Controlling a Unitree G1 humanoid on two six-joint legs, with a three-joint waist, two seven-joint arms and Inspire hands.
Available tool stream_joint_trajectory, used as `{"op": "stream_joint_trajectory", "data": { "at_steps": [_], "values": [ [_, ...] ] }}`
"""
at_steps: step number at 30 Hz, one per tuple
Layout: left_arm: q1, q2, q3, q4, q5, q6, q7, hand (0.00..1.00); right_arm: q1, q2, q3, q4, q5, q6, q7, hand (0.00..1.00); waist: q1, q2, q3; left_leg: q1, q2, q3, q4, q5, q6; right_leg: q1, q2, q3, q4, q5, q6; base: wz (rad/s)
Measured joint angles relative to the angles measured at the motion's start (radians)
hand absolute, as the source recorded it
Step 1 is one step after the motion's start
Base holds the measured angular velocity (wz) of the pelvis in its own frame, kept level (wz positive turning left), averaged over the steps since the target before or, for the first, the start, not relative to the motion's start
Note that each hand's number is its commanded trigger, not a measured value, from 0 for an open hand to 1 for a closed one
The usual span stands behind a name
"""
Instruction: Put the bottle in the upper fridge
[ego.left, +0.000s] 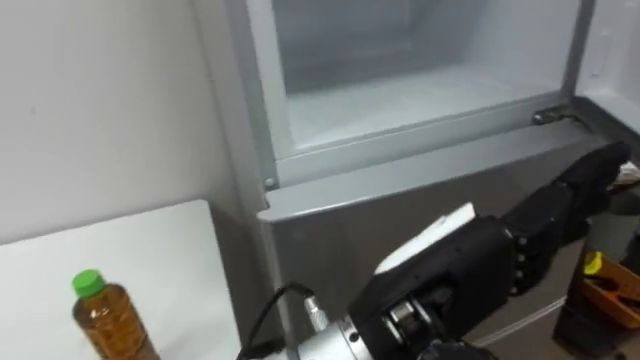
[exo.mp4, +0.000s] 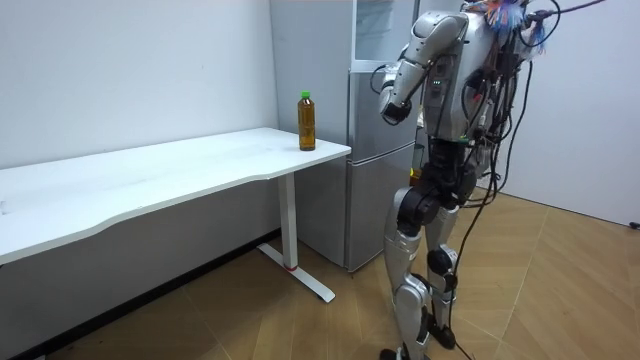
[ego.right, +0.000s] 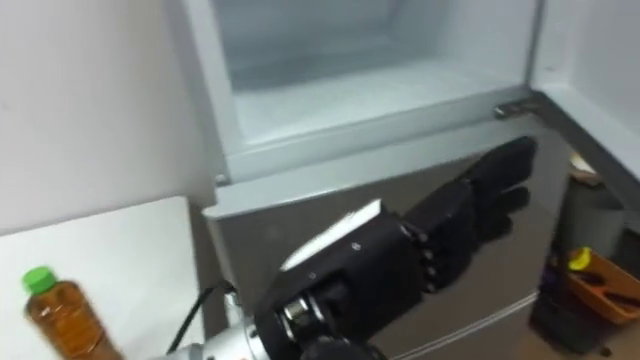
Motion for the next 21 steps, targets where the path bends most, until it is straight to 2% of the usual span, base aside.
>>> {"op": "stream_joint_trajectory", "data": {
  "at_steps": [4, 7, 10, 13, 15, 19, 21],
  "values": [
    [0.023, 0.008, 0.059, -0.007, 0.002, -0.002, 0.019, 0.00, -0.016, 0.012, 0.019, 0.017, -0.016, -0.002, 0.013, 0.00, 0.048, -0.010, 0.0010, 0.006, -0.003, -0.016, -0.002, 0.000, 0.000, 0.014, -0.001, -0.003, -0.002, -0.001, 0.001, 0.03],
    [0.093, 0.032, 0.112, -0.037, 0.002, -0.018, 0.034, 0.00, -0.015, 0.024, 0.019, 0.017, -0.045, -0.010, 0.017, 0.00, 0.070, -0.015, 0.0010, 0.010, -0.004, -0.023, -0.001, 0.000, 0.000, 0.022, -0.001, -0.007, -0.006, -0.001, 0.002, 0.08],
    [0.129, 0.038, 0.174, -0.051, 0.004, -0.019, 0.046, 0.00, -0.013, 0.035, 0.019, 0.018, -0.067, -0.012, 0.018, 0.00, 0.085, -0.013, -0.0064, 0.009, -0.006, -0.038, 0.000, 0.000, 0.000, 0.030, -0.002, -0.024, -0.017, -0.002, 0.003, 0.18],
    [0.149, 0.039, 0.236, -0.077, 0.023, -0.029, 0.084, 0.00, -0.011, 0.035, 0.017, 0.025, -0.072, -0.016, 0.020, 0.00, 0.105, -0.014, -0.0084, 0.014, -0.006, -0.042, 0.000, 0.000, 0.000, 0.044, -0.002, -0.028, -0.018, -0.003, 0.003, 0.05],
    [0.164, 0.038, 0.296, -0.099, 0.067, -0.051, 0.119, 0.00, 0.000, 0.036, 0.015, 0.026, -0.074, -0.036, 0.025, 0.00, 0.118, -0.011, -0.0099, 0.013, -0.005, -0.045, 0.000, 0.000, 0.000, 0.045, -0.001, -0.032, -0.018, -0.003, 0.003, 0.02],
    [0.188, 0.028, 0.391, -0.164, 0.116, -0.072, 0.170, 0.00, 0.027, 0.037, 0.008, 0.023, -0.064, -0.058, 0.029, 0.00, 0.130, -0.009, -0.0117, 0.012, -0.005, -0.055, 0.001, 0.000, 0.000, 0.050, -0.002, -0.042, -0.018, -0.003, 0.003, 0.08],
    [0.197, 0.020, 0.440, -0.194, 0.128, -0.115, 0.190, 0.00, 0.040, 0.045, -0.023, 0.023, -0.065, -0.072, 0.031, 0.00, 0.141, -0.012, -0.0099, 0.018, -0.009, -0.065, 0.000, 0.000, 0.000, 0.061, -0.004, -0.052, -0.018, -0.007, 0.005, 0.13]
  ]
}}
